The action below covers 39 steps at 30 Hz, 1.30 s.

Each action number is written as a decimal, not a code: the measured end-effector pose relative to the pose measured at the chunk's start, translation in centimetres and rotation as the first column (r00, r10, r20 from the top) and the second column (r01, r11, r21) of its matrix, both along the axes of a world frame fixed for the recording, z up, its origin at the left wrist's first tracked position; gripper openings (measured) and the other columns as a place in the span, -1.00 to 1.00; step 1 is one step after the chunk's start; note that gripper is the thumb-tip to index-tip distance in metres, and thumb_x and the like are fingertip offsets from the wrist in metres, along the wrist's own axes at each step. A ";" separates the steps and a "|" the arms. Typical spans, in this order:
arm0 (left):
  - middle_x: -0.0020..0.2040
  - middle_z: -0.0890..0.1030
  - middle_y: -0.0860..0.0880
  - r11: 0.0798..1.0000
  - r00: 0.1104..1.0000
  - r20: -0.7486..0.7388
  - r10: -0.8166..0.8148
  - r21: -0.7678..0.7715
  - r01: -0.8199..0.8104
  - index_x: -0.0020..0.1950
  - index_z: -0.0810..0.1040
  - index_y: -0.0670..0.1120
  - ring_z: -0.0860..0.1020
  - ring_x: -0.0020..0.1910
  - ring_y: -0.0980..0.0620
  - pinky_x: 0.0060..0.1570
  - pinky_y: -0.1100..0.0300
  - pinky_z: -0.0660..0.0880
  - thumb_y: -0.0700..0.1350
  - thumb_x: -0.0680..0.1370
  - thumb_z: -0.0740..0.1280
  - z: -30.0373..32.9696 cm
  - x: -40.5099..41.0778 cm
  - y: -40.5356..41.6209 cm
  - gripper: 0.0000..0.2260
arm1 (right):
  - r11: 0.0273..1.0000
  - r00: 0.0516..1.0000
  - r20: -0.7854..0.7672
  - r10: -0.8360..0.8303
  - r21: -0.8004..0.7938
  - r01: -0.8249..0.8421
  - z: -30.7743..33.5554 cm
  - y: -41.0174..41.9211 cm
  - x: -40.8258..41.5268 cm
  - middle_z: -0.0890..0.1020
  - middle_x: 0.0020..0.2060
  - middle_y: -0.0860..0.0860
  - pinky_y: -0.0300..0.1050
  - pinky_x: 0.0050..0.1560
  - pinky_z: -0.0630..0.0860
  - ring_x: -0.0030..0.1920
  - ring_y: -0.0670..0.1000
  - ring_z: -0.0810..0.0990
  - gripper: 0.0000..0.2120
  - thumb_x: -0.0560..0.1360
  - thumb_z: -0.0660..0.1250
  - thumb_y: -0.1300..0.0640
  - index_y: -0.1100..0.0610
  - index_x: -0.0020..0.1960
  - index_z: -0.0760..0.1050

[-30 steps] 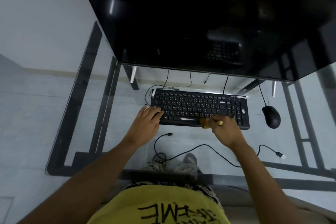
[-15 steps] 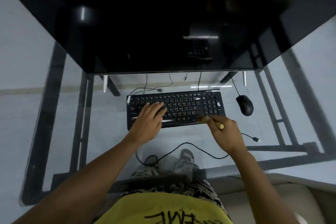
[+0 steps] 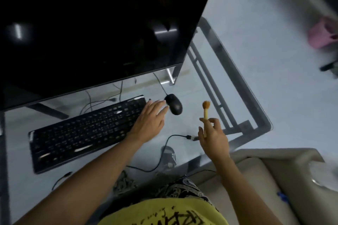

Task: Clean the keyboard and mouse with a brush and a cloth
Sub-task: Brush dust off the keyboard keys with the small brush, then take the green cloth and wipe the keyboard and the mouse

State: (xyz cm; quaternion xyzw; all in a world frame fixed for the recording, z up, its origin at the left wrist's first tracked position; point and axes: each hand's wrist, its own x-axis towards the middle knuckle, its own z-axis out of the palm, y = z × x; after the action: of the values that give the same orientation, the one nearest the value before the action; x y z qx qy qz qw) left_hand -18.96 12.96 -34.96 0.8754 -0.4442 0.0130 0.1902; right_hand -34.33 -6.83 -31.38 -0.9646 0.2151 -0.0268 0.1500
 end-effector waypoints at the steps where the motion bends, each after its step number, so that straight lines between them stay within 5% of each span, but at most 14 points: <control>1: 0.36 0.45 -0.15 1.000 1.000 -0.003 -0.012 0.020 0.013 0.33 0.49 -0.18 0.39 0.36 -0.12 0.45 -0.11 0.21 -0.13 0.56 0.13 -0.2 -0.3 -2.1 -0.62 | 1.000 1.000 -0.028 0.003 -0.015 -0.003 -0.6 -1.5 -0.4 0.52 0.08 0.15 -0.11 -0.51 0.48 -0.38 0.09 0.55 -0.63 0.48 0.40 0.15 0.15 0.26 0.47; 8: 0.33 0.49 -0.18 0.994 0.999 0.004 -0.052 0.095 0.051 0.33 0.49 -0.20 0.44 0.32 -0.16 0.41 -0.15 0.26 -0.17 0.54 0.23 -1.8 -1.7 -12.5 -0.64 | 0.996 0.975 -0.203 0.088 0.020 -0.086 -4.7 -8.4 -2.1 0.47 0.18 0.15 -0.04 -0.52 0.56 -0.21 0.12 0.62 -0.52 0.48 0.40 0.04 0.12 0.34 0.36; 19: 0.37 0.46 -0.21 0.963 0.999 0.051 -0.006 0.268 -0.008 0.37 0.46 -0.19 0.44 0.35 -0.17 0.39 -0.18 0.28 -0.10 0.50 0.38 -2.2 -1.8 -17.2 -0.55 | 0.983 0.980 -0.158 0.120 0.154 -0.095 -6.1 -11.0 -0.1 0.36 0.24 0.19 0.06 -0.39 0.63 -0.30 0.13 0.61 -0.49 0.53 0.31 0.01 0.10 0.42 0.26; 22: 0.36 0.47 -0.21 0.964 0.997 0.081 -0.020 0.264 -0.003 0.36 0.47 -0.18 0.45 0.34 -0.17 0.40 -0.18 0.25 -0.10 0.50 0.37 -1.0 -1.5 -17.5 -0.56 | 0.989 0.984 -0.159 0.079 0.140 -0.057 -4.9 -11.4 0.7 0.33 0.30 0.19 0.04 -0.31 0.64 -0.18 0.15 0.63 -0.43 0.53 0.30 -0.08 0.05 0.46 0.22; 28: 0.41 0.42 -0.19 0.996 0.954 0.298 -0.017 0.085 -0.008 0.40 0.42 -0.17 0.38 0.40 -0.14 0.46 -0.09 0.11 -0.04 0.60 0.07 9.4 3.0 -20.1 -0.57 | 0.992 0.946 0.324 0.021 0.112 -0.061 5.3 -15.0 10.1 0.33 0.34 0.17 -0.11 -0.25 0.56 0.01 0.11 0.57 -0.45 0.52 0.35 -0.05 0.07 0.43 0.28; 34: 0.45 0.37 -0.18 0.953 0.788 0.580 0.207 -0.301 -0.029 0.43 0.40 -0.17 0.30 0.45 -0.14 0.47 -0.11 0.15 -0.12 0.58 0.18 27.0 9.2 -20.2 -0.59 | 0.991 0.608 0.792 0.056 0.029 -0.129 23.0 -17.4 22.5 0.38 0.26 0.15 -0.10 -0.10 0.51 0.13 0.15 0.53 -0.54 0.52 0.34 0.07 0.11 0.39 0.36; 37: 0.47 0.34 -0.16 0.928 0.710 0.628 0.317 -0.360 -0.096 0.45 0.37 -0.18 0.27 0.48 -0.12 0.47 -0.12 0.14 -0.13 0.57 0.19 32.5 12.1 -18.3 -0.56 | 0.976 0.461 0.876 0.140 -0.045 -0.212 29.4 -16.8 27.7 0.43 0.22 0.18 -0.10 0.11 0.47 0.14 0.14 0.51 -0.59 0.54 0.30 0.09 0.17 0.36 0.40; 39: 0.49 0.32 -0.15 0.920 0.678 0.633 0.375 -0.342 -0.189 0.46 0.35 -0.19 0.26 0.48 -0.11 0.47 -0.12 0.13 -0.09 0.58 0.19 34.1 13.8 -16.9 -0.54 | 0.968 0.499 0.850 0.167 -0.046 -0.245 32.1 -15.9 30.8 0.46 0.21 0.19 -0.10 0.18 0.41 0.18 0.14 0.48 -0.58 0.54 0.29 0.06 0.16 0.36 0.41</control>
State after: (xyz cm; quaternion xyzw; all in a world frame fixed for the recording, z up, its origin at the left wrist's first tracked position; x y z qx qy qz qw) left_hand -5.14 -3.89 -0.82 0.8346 -0.3358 0.4210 0.1157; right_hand -3.50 -22.73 0.71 -0.8408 -0.0006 -0.4655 0.2763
